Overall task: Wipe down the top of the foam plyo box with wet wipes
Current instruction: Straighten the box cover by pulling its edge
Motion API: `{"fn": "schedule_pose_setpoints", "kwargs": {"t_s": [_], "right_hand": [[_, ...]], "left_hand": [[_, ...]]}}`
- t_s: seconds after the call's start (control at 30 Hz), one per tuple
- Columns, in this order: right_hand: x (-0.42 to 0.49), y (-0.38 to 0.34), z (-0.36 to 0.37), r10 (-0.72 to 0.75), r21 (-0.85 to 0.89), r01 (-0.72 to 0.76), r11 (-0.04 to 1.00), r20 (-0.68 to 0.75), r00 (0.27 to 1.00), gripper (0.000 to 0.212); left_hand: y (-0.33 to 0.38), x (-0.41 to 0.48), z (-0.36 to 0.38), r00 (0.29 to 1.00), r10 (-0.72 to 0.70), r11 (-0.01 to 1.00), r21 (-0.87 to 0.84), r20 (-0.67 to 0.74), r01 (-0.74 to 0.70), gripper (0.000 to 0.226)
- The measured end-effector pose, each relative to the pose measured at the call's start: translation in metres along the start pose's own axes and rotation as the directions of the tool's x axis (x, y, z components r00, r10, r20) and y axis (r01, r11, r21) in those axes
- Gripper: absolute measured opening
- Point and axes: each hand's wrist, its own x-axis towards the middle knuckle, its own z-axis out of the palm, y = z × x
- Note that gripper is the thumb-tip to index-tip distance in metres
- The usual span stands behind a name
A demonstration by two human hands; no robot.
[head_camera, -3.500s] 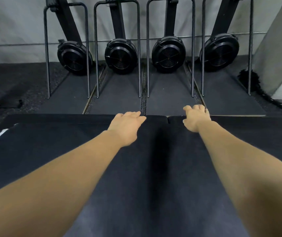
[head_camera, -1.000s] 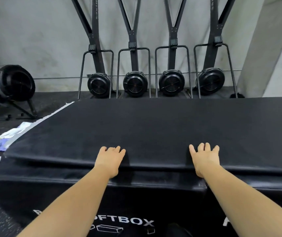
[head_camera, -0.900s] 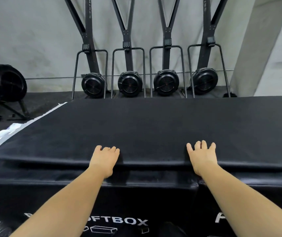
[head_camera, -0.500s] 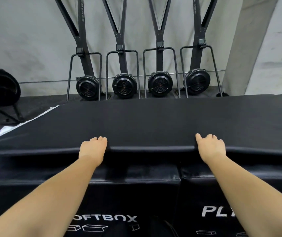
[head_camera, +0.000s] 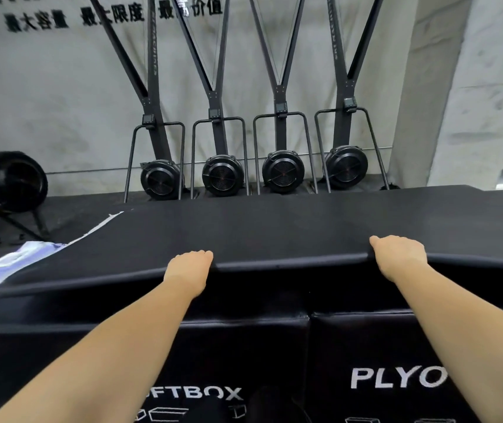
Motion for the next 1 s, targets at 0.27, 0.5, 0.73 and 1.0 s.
{"fn": "schedule_pose_setpoints", "kwargs": {"t_s": [0.27,0.5,0.73,1.0], "right_hand": [[-0.018,0.005,0.015,-0.003,0.041,0.002,0.999,0.036,0.999,0.034],[-0.028,-0.027,0.024,-0.064,0.048,0.060,0.997,0.077,0.995,0.034],[-0.034,-0.036,0.037,-0.078,0.038,0.071,0.997,0.192,0.978,0.043],[-0.045,-0.060,0.038,-0.078,0.088,0.049,0.995,0.364,0.928,0.039]], "left_hand": [[0.006,-0.015,-0.013,0.997,0.006,0.998,0.060,0.075,-0.010,0.032],[-0.019,-0.038,0.003,0.985,-0.018,0.998,0.069,0.173,0.006,0.037],[-0.019,-0.044,0.026,0.963,0.007,0.997,0.077,0.270,-0.028,0.055],[-0.016,-0.040,0.045,0.902,0.047,0.993,0.081,0.430,-0.091,0.069]]}}
